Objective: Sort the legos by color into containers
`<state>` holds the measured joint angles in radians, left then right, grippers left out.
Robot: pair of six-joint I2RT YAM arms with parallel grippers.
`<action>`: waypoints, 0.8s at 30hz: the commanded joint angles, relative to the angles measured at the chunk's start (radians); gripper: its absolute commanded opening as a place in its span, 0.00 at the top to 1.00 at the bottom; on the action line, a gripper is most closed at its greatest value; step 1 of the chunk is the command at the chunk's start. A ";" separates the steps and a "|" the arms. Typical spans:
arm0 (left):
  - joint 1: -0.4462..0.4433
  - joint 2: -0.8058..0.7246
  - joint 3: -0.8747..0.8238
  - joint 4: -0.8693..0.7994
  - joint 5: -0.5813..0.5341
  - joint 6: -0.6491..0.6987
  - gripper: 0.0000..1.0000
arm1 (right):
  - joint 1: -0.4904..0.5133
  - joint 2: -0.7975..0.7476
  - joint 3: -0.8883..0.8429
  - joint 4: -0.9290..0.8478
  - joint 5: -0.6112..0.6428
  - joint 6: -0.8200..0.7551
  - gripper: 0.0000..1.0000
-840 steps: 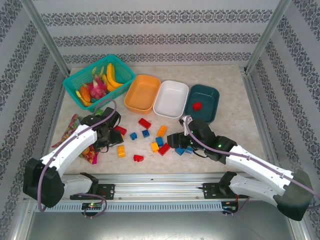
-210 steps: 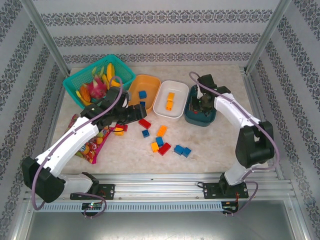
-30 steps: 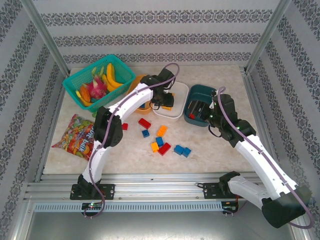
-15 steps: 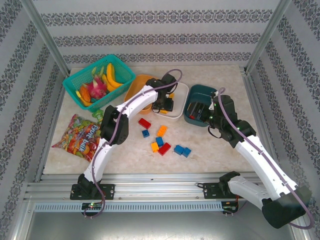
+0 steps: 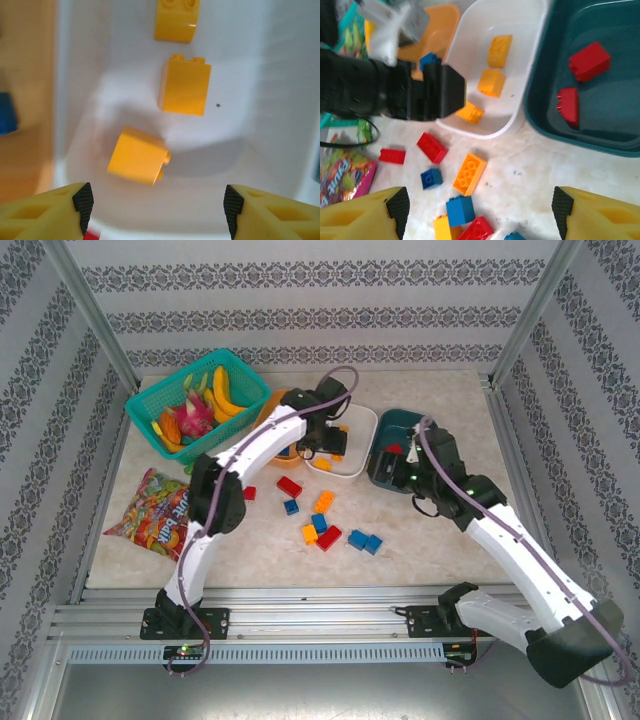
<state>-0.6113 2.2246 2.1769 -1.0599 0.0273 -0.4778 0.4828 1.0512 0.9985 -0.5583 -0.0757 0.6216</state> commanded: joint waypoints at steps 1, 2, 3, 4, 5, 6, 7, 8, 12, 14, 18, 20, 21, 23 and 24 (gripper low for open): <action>0.035 -0.266 -0.148 0.021 -0.042 -0.079 0.25 | 0.121 0.089 0.062 -0.011 0.054 -0.085 0.23; 0.054 -0.341 -0.236 0.044 -0.043 -0.108 0.24 | 0.169 0.132 0.080 0.001 0.067 -0.098 0.23; 0.078 -0.420 -0.332 0.069 -0.035 -0.135 0.23 | 0.215 0.182 0.101 0.015 0.075 -0.119 0.23; 0.098 -0.488 -0.410 0.089 -0.028 -0.158 0.22 | 0.253 0.229 0.123 0.027 0.079 -0.141 0.23; 0.125 -0.569 -0.504 0.107 -0.025 -0.180 0.22 | 0.293 0.284 0.154 0.039 0.079 -0.164 0.23; 0.146 -0.649 -0.592 0.115 -0.029 -0.200 0.22 | 0.327 0.344 0.189 0.047 0.069 -0.196 0.23; 0.162 -0.716 -0.657 0.117 -0.037 -0.216 0.21 | 0.354 0.392 0.223 0.049 0.054 -0.232 0.23; 0.176 -0.789 -0.732 0.114 -0.050 -0.236 0.20 | 0.383 0.454 0.267 0.047 0.040 -0.275 0.23; 0.197 -1.066 -0.967 0.056 -0.121 -0.333 0.20 | 0.443 0.696 0.466 -0.020 -0.018 -0.425 0.23; 0.197 -1.195 -1.062 0.025 -0.141 -0.405 0.19 | 0.452 0.798 0.554 -0.052 -0.028 -0.472 0.24; 0.196 -1.450 -1.228 -0.008 -0.115 -0.531 0.18 | 0.456 0.977 0.692 -0.068 -0.041 -0.532 0.24; 0.197 -1.536 -1.259 -0.041 -0.116 -0.557 0.13 | 0.456 1.059 0.766 -0.090 -0.037 -0.552 0.24; 0.197 -1.567 -1.262 -0.057 -0.117 -0.556 0.11 | 0.456 1.103 0.813 -0.106 -0.032 -0.561 0.24; 0.197 -1.602 -1.250 -0.101 -0.125 -0.547 0.10 | 0.458 1.171 0.892 -0.131 -0.026 -0.577 0.24; 0.197 -1.612 -1.240 -0.123 -0.129 -0.543 0.10 | 0.458 1.205 0.932 -0.144 -0.018 -0.584 0.24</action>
<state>-0.4168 0.6300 0.9279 -1.1000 -0.0776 -0.9733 0.9386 2.1910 1.8359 -0.6334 -0.1020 0.1013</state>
